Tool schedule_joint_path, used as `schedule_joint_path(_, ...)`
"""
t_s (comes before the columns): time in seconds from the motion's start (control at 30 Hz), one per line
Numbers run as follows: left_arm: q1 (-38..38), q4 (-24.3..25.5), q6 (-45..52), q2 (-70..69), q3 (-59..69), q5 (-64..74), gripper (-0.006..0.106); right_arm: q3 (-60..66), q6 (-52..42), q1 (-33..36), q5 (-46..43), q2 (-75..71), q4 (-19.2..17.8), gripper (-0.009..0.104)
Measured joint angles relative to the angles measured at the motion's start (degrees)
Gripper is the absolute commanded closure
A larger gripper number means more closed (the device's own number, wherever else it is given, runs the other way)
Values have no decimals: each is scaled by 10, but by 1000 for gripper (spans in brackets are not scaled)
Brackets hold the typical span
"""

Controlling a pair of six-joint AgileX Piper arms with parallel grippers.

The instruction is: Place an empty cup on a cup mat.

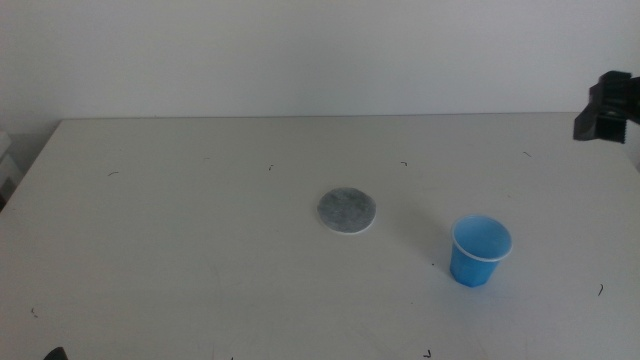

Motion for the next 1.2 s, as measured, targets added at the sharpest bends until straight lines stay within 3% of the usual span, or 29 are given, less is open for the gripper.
schedule_joint_path(0.37,0,0,0,0,0,0,-5,0,6,56,20,103,0,1)
schedule_joint_path(0.7,0,0,0,0,0,0,-5,0,6,74,18,194,25,2)
schedule_joint_path(1.07,0,0,0,0,0,0,-5,0,6,74,-8,299,26,17)
schedule_joint_path(1.2,0,0,0,0,0,0,-5,0,6,74,-24,327,26,33)
